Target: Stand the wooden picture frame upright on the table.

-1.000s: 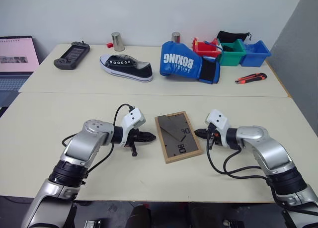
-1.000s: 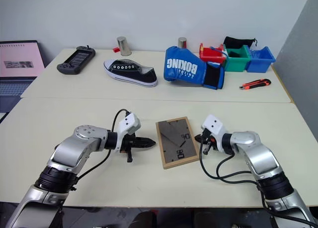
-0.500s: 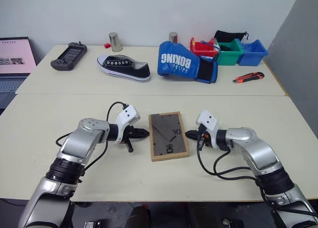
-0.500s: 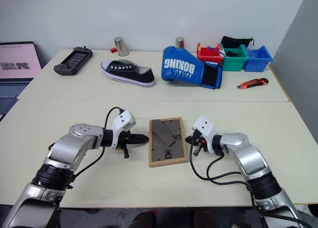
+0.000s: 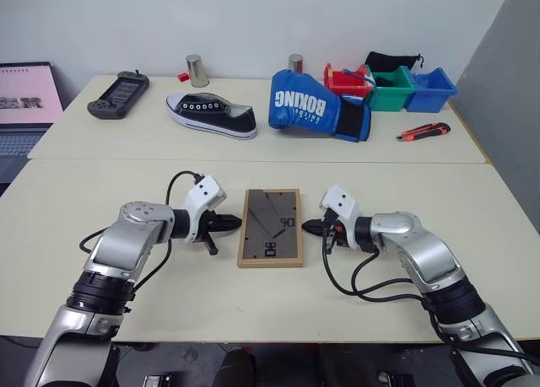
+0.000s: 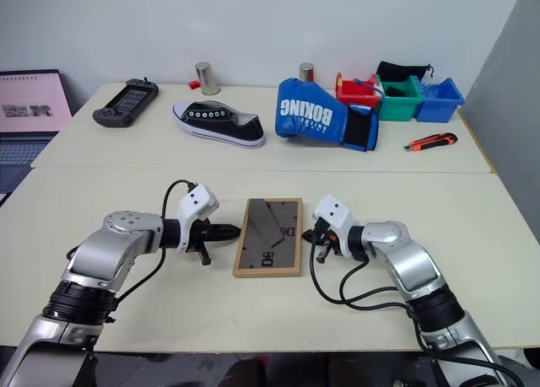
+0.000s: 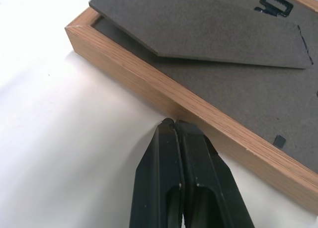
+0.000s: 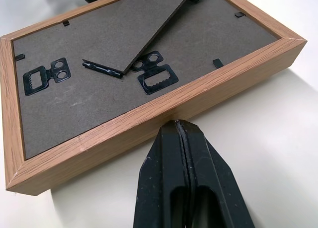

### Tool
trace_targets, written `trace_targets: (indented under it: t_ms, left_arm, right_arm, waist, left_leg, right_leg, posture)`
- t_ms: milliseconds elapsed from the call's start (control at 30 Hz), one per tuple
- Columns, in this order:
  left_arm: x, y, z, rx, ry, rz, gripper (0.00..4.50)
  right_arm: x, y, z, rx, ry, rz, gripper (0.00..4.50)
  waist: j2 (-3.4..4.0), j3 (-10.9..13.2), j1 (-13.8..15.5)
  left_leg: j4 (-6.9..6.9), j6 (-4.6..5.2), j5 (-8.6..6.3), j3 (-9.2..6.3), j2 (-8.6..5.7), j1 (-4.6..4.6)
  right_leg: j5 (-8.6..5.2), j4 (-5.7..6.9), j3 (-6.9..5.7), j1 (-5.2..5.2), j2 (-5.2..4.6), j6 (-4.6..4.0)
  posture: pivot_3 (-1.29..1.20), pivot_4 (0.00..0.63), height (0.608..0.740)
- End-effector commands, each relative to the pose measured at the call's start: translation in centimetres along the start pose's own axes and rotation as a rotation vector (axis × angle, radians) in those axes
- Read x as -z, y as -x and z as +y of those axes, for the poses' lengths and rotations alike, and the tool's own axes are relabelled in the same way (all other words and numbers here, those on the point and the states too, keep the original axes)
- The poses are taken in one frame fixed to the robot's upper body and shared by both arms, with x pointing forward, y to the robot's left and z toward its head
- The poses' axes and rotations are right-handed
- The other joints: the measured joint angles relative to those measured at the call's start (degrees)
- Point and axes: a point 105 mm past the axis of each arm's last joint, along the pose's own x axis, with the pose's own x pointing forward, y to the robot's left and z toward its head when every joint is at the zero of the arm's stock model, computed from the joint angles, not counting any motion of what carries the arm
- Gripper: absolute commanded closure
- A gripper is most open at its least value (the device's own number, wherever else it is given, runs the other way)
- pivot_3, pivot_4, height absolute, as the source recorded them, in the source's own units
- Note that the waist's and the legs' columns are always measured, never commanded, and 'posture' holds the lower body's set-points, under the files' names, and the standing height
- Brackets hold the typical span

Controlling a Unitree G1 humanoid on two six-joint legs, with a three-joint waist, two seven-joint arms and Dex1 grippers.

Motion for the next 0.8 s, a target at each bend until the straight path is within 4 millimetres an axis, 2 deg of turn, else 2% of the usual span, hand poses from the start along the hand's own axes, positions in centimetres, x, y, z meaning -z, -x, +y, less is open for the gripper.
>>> trace_targets:
  t_ms: [33,500,800]
  left_arm:
    - [-0.8,0.3,-0.2,0.0,-0.058,-0.024,4.47]
    - [-1.2,0.1,1.0,-0.038,-0.076,-0.032,4.47]
    - [-1.8,-0.4,1.7,-0.056,-0.087,-0.051,4.47]
  right_arm:
    - [-1.6,-0.2,0.4,-0.026,0.052,-0.044,4.5]
    - [-1.1,0.4,0.5,-0.022,0.048,-0.028,4.5]
    - [-2.0,0.2,1.3,-0.051,0.023,-0.06,4.5]
  waist:
    - [0.0,0.0,0.0]
    - [0.0,0.0,0.02]
    - [0.0,0.0,0.01]
  left_leg:
    - [0.0,0.0,0.0,0.0,0.0,0.0]
    - [0.0,0.0,0.0,0.0,0.0,0.0]
    - [0.0,0.0,0.0,0.0,0.0,0.0]
  right_leg:
    - [0.0,0.0,0.0,0.0,0.0,0.0]
    - [0.0,0.0,0.0,0.0,0.0,0.0]
    - [0.0,0.0,0.0,-0.01,0.0,0.0]
  posture:
    - [0.0,0.15,0.74]
    - [0.0,0.15,0.74]
    - [0.0,0.15,0.74]
